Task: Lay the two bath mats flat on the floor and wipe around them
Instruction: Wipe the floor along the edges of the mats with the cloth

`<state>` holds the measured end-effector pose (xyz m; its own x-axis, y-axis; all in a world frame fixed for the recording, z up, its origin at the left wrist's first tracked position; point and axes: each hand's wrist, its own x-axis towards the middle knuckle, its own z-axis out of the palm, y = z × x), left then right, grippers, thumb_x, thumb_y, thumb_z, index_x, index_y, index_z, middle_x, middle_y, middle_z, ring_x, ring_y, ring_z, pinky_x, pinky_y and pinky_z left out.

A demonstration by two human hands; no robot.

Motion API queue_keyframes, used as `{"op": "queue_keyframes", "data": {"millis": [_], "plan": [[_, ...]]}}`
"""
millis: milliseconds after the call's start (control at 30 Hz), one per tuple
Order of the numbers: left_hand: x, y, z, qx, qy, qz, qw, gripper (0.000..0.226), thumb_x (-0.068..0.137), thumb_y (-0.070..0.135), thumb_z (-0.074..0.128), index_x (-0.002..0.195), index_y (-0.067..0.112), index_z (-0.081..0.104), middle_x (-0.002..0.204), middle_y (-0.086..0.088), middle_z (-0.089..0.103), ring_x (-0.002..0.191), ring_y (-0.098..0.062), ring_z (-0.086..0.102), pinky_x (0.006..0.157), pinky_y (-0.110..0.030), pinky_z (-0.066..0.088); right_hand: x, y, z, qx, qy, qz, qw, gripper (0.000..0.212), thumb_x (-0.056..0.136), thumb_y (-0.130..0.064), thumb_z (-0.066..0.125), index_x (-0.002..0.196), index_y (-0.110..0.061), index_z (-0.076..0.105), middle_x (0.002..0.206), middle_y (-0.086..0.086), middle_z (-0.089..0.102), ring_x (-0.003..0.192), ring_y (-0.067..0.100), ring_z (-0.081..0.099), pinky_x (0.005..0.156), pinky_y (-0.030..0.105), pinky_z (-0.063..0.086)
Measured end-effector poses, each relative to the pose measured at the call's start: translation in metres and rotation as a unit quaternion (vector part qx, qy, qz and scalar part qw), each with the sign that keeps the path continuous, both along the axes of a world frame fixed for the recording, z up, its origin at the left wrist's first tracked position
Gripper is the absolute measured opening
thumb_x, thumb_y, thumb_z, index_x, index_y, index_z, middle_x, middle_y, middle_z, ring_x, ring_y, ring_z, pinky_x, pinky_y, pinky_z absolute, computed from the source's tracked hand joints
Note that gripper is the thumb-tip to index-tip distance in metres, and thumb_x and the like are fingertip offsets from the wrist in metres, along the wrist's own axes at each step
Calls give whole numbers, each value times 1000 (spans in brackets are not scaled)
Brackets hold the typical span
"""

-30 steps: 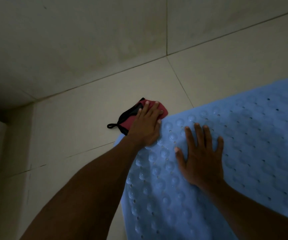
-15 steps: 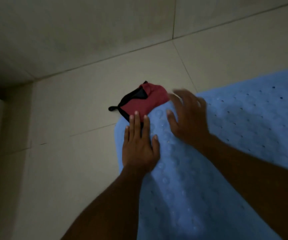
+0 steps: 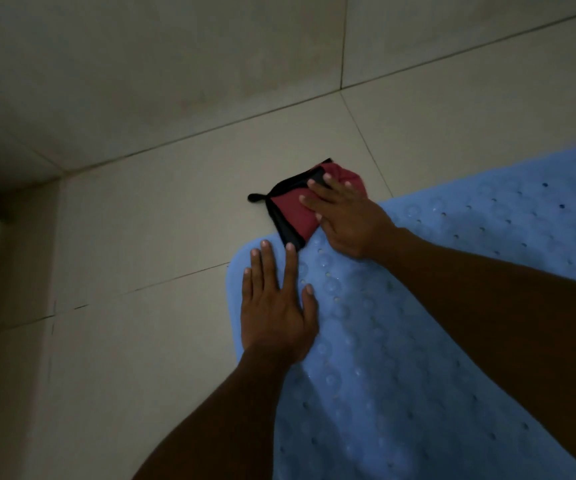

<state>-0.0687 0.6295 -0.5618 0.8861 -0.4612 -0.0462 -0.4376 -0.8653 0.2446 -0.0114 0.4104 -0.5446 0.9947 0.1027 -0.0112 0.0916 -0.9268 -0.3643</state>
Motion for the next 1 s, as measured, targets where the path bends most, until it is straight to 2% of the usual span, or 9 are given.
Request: {"op": "queue_keyframes", "data": {"millis": [100,200,267,333,433,533,733,900,1000], "plan": [[4,-2,4,24,4,-3,1000,68,101,51,17,162,30,-4,169,-11,-15,156,-30,-13,127,-47,1,-7,-28,1,8,4,-8,1000,50,102,-23,35,151,-19,41,164,6,25,154,31,12,122,52,12],[4,-18,7,44,24,-52,997,69,102,60,11,162,30,-8,167,-8,-23,153,-28,-24,126,-47,-8,-12,-42,1,19,-5,-27,999,51,98,-22,33,147,-15,48,161,10,31,152,35,18,120,56,16],[-1,-47,7,25,13,-86,996,74,101,61,14,163,22,3,169,-9,-15,155,-26,-21,126,-46,-8,-15,-61,3,24,-3,-48,999,53,96,-22,32,146,-13,49,161,11,31,152,37,18,120,57,15],[-7,-85,4,11,14,-108,994,78,100,61,15,163,16,5,170,-9,-11,155,-27,-18,126,-46,-6,-19,-91,5,17,10,-70,997,49,99,-16,36,147,-12,47,161,12,29,152,37,16,121,56,12],[-20,-150,1,4,18,-167,986,76,99,62,17,163,23,5,170,-9,-12,155,-31,-18,125,-49,-6,-29,-149,6,16,1,-103,995,46,100,-12,40,145,-11,50,160,14,32,151,39,20,120,57,14],[-30,-197,2,-3,7,-180,984,77,99,64,22,163,23,9,171,-7,-7,156,-31,-15,125,-52,-4,-43,-198,6,4,12,-144,989,46,103,-7,42,148,-13,44,163,12,26,153,35,14,122,51,11],[-31,-206,2,30,-16,-173,984,79,98,67,23,163,26,3,171,-1,-9,155,-31,-18,126,-52,-3,-73,-272,12,-15,53,-221,974,48,103,-12,39,152,-13,39,164,13,22,153,35,13,123,53,14],[-32,-209,9,58,-14,-321,945,71,101,62,19,163,29,7,171,0,-6,156,-28,-14,124,-57,9,-101,-305,23,-77,79,-282,953,48,104,-23,35,151,-18,40,164,10,24,153,31,19,120,55,21],[-28,-211,10,88,-4,-348,933,71,102,62,16,162,29,-1,170,-1,-13,155,-28,-18,125,-56,8,-105,-312,29,-148,98,-326,928,45,103,-27,38,148,-27,44,162,5,32,149,29,25,115,51,27]]}}
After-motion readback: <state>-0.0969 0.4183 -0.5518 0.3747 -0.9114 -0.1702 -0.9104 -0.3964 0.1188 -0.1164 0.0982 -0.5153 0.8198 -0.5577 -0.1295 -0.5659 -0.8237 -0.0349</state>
